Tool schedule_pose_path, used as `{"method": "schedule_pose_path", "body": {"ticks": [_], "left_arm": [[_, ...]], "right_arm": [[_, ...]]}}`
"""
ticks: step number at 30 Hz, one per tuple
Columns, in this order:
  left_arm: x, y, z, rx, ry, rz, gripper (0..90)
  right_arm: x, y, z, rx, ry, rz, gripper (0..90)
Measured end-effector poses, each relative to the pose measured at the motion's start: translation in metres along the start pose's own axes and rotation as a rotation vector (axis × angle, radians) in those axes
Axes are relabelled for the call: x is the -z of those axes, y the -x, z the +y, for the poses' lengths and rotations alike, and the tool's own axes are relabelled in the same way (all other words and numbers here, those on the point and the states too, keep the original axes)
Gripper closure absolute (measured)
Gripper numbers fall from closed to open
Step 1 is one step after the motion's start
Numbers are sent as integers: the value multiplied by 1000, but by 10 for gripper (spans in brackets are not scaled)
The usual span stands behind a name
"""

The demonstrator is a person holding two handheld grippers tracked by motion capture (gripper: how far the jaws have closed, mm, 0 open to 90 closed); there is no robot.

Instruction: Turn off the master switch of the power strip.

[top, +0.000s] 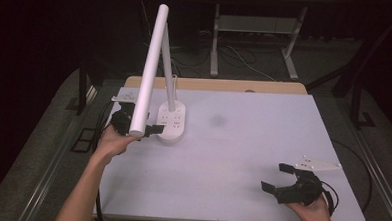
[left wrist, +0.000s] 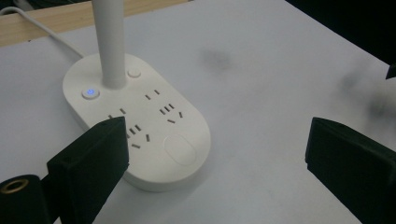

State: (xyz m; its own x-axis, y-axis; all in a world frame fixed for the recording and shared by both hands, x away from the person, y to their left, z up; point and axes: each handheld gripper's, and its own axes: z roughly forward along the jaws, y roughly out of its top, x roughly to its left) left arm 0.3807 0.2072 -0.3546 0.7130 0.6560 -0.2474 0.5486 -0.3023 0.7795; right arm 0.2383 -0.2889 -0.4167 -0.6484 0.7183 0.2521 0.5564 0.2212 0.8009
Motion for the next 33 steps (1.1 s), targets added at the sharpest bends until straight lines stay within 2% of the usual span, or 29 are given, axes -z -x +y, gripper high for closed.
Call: {"method": "schedule_pose_path", "body": {"ticks": [19, 22, 31, 33], "left_arm": [[-5, -17, 19, 7, -23, 36, 57], [-6, -21, 22, 0, -22, 41, 59], [-11, -32, 26, 16, -20, 40, 79], [-13, -36, 27, 14, -25, 51, 81]], "right_arm": [[0, 1, -1, 3, -1, -7, 0], [0, 1, -1, 2, -1, -8, 0], [0, 1, -1, 4, -7, -10, 0], [0, 1, -1, 3, -8, -13, 0]]}}
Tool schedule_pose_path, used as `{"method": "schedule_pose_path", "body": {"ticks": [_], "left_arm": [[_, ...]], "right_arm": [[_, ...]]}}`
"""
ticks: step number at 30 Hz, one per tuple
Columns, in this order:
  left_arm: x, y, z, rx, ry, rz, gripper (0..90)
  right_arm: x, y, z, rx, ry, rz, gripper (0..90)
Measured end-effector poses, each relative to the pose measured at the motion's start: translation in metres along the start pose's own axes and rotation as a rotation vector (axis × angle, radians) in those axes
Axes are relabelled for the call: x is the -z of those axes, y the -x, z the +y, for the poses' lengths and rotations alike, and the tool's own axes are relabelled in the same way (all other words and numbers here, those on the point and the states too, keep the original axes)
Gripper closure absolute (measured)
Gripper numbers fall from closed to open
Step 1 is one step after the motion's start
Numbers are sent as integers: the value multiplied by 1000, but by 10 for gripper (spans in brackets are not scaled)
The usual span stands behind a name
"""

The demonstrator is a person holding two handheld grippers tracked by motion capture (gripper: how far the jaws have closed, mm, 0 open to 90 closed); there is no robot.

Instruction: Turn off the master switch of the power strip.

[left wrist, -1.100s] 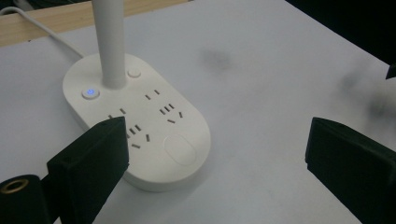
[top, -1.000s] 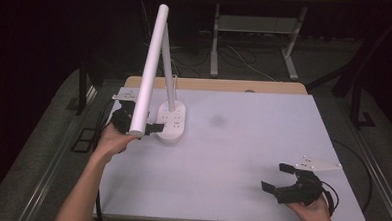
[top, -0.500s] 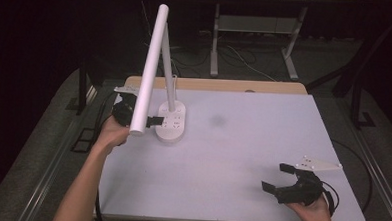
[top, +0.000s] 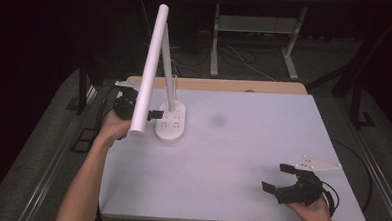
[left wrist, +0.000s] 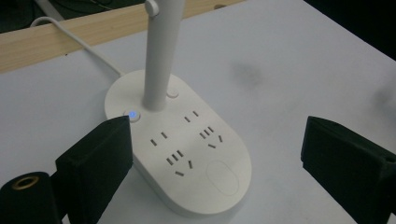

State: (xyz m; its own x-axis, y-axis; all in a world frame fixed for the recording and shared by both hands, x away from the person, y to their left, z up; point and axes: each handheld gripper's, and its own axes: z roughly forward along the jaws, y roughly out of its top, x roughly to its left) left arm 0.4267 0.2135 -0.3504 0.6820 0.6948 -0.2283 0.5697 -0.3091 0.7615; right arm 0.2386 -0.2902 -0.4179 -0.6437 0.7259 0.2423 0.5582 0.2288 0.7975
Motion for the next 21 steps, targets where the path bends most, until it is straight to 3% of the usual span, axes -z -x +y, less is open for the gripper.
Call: {"method": "schedule_pose_path", "body": {"ticks": [2, 7, 12, 21], "left_arm": [[-3, -2, 0, 22, -1, 5, 81], [-8, -11, -1, 10, -13, 17, 86], [-12, -18, -2, 30, -10, 34, 119], [-15, -31, -2, 99, -21, 45, 202]], "right_arm": [[0, 0, 0, -1, -1, 0, 0], [1, 0, 0, -3, -2, -4, 0], [0, 0, -1, 1, -9, -10, 0], [0, 1, -2, 4, -8, -18, 0]]}}
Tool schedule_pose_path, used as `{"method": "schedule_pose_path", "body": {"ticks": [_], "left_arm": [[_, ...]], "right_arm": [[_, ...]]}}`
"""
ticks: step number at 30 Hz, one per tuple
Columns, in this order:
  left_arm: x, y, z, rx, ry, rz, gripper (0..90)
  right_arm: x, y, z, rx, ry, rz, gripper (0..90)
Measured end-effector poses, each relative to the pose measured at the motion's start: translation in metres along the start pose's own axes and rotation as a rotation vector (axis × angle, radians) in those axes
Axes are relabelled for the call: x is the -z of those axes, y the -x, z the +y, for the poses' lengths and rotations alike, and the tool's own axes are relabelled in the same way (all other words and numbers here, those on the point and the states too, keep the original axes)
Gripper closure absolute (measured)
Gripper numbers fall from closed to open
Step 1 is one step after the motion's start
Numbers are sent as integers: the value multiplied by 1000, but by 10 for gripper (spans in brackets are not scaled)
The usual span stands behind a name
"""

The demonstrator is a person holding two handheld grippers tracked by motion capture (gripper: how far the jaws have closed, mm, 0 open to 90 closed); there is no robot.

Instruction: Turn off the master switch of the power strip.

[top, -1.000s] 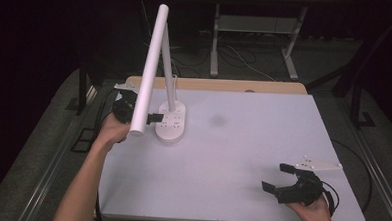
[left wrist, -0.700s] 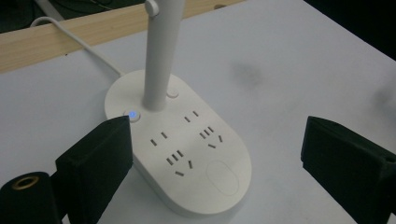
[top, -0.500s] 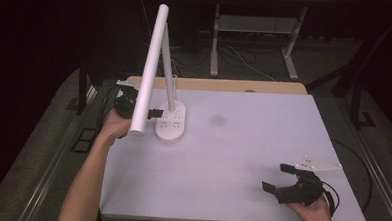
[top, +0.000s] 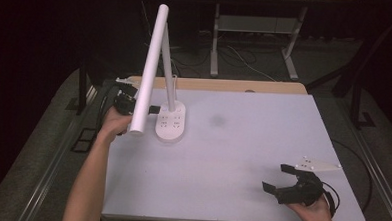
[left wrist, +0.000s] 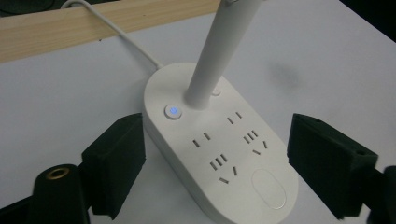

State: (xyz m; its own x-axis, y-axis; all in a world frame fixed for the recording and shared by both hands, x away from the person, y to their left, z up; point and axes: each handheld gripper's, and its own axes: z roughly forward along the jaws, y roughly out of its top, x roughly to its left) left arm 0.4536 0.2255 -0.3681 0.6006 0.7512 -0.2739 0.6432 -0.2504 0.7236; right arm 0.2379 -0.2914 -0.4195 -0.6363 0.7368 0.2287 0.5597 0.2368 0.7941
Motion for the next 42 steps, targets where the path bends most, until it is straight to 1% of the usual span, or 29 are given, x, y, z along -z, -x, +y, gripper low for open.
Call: {"method": "schedule_pose_path", "body": {"ticks": [1, 2, 5, 8, 12, 14, 15, 18, 19, 22, 25, 26, 29, 30, 32, 36, 39, 40, 42], "left_arm": [[-1, -2, 1, -2, 2, -8, 214], [-1, -3, 1, 4, -2, -1, 229], [-3, -7, 2, 21, 6, -2, 275], [-5, -10, 2, 33, 16, 8, 331], [-7, -15, 2, 35, 27, 26, 502], [-8, -18, 1, 44, 28, 27, 589], [-9, -19, 1, 56, 39, 31, 621], [-11, -21, 0, 67, 54, 33, 696], [-11, -22, 0, 67, 57, 32, 721], [-15, -21, 1, 65, 71, 54, 793], [-19, -21, 1, 57, 63, 66, 879], [-20, -20, 1, 60, 58, 68, 894], [-25, -20, 1, 60, 50, 74, 895], [-28, -20, 0, 63, 58, 80, 896], [-30, -20, 1, 57, 46, 80, 896], [-35, -19, 2, 66, 54, 75, 896], [-38, -19, 3, 64, 48, 75, 896], [-40, -18, 3, 73, 50, 74, 896], [-42, -18, 3, 74, 49, 71, 896]], "right_arm": [[0, 0, 0, -2, 0, -1, 0], [0, 0, 0, -2, -1, -3, 0], [0, 0, -1, -1, -5, -6, 0], [-1, 1, -1, 0, -5, -8, 0], [-1, 2, 0, -2, -8, -14, 0], [0, 3, -1, -7, -9, -14, 0], [0, 4, -1, -4, -7, -14, 0], [-1, 4, -1, -5, -6, -15, 0], [-1, 4, -1, -9, -8, -12, 0], [-1, 3, -1, -6, -13, -13, 0], [-1, 2, -1, -5, -15, -11, 0], [-1, 2, -1, -4, -16, -12, 0], [-2, 3, -1, -2, -14, -14, 0], [-2, 3, -1, 1, -11, -15, 0], [-2, 3, -1, -3, -13, -13, 0], [-3, 3, 0, -4, -14, -11, 0], [-2, 3, -1, 1, -10, -14, 0], [-2, 4, -1, 3, -9, -15, 0], [-1, 4, -1, -7, -10, -13, 0]]}}
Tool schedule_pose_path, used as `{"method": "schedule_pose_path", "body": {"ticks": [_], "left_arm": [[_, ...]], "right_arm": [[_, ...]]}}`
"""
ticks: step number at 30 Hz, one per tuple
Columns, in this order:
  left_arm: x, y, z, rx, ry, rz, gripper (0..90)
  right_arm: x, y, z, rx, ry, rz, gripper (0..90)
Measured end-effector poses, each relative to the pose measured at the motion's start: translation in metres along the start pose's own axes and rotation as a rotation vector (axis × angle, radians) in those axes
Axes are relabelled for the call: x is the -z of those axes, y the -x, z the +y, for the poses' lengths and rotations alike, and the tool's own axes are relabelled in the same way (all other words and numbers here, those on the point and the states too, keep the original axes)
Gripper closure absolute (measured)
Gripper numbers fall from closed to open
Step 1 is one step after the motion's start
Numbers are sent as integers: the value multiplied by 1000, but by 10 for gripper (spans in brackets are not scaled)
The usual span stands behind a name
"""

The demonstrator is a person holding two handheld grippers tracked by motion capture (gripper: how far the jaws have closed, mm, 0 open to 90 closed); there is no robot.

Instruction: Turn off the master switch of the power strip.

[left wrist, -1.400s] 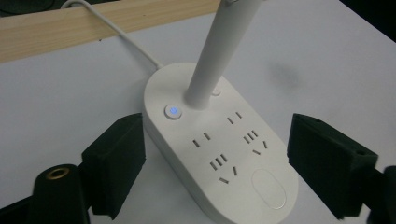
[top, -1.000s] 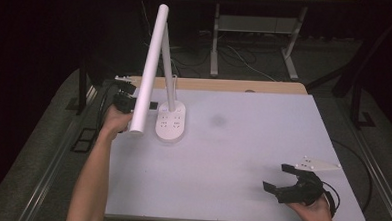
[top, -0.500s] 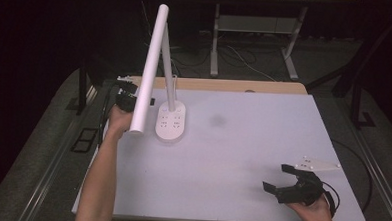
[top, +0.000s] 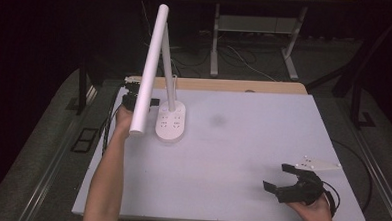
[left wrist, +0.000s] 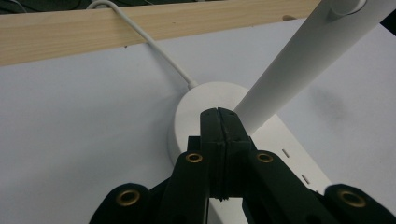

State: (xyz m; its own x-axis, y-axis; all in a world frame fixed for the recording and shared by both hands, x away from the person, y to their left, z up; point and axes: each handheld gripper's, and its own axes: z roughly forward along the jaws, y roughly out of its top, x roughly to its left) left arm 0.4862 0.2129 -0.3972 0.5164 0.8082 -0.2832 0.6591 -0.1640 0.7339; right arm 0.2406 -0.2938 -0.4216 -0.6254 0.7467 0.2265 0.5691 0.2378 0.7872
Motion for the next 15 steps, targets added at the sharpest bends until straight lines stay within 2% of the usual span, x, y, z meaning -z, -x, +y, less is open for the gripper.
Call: {"method": "schedule_pose_path", "body": {"ticks": [2, 15], "left_arm": [[-3, -1, 0, -6, -2, -3, 895], [-19, -1, -4, 25, -22, 4, 895]], "right_arm": [[0, 0, 0, -2, 0, 0, 0], [-1, 0, 1, 3, -4, 8, 0]]}}
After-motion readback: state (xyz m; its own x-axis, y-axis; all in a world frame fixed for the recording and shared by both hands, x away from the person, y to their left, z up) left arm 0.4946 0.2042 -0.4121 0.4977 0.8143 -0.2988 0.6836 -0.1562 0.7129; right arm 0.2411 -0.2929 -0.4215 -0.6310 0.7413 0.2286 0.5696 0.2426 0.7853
